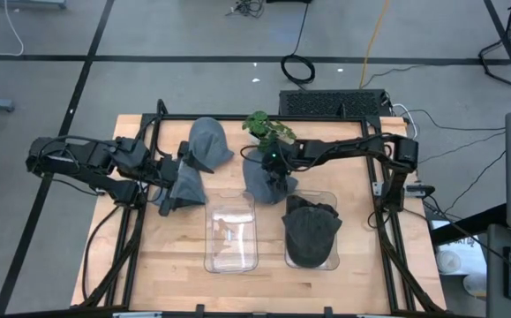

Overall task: Pick & Place hat
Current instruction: Put the bottom right gray cap into the left transparent bin

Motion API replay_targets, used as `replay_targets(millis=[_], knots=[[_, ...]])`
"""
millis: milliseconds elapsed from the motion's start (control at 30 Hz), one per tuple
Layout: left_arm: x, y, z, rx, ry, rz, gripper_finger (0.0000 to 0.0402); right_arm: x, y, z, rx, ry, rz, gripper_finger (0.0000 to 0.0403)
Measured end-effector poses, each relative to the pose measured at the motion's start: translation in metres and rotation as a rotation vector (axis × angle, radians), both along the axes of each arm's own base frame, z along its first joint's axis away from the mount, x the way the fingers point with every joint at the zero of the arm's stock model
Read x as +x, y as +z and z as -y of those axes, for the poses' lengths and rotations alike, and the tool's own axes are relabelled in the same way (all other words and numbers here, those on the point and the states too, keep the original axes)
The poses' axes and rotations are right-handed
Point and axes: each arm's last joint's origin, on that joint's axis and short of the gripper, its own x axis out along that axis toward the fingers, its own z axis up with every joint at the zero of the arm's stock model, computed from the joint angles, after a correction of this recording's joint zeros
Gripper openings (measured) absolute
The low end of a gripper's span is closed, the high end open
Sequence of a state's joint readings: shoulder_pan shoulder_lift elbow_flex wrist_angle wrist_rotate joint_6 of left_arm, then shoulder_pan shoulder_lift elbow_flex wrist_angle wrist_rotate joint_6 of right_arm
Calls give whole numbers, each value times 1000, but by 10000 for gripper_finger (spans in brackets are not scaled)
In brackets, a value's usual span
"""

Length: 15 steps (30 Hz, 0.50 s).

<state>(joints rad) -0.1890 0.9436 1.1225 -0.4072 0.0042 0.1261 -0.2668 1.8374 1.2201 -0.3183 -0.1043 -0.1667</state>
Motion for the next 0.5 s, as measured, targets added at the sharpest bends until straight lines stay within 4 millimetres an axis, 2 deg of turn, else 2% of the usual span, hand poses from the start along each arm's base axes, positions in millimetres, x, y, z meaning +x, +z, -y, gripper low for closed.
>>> replay_targets(millis=[133, 233, 333, 500], knots=[[0, 0, 0, 0, -1, 0, 390, 0, 0, 0, -1, 4, -3, 276], [0, 0, 0, 0, 0, 0, 390, -2, -1, 0, -1, 3, -18, 235], [0, 0, 0, 0, 0, 0, 390, -2, -1, 0, -3, 6, -22, 172], [0, 0, 0, 0, 0, 0, 390, -1, -1, 1, -28, 43, -13, 31]])
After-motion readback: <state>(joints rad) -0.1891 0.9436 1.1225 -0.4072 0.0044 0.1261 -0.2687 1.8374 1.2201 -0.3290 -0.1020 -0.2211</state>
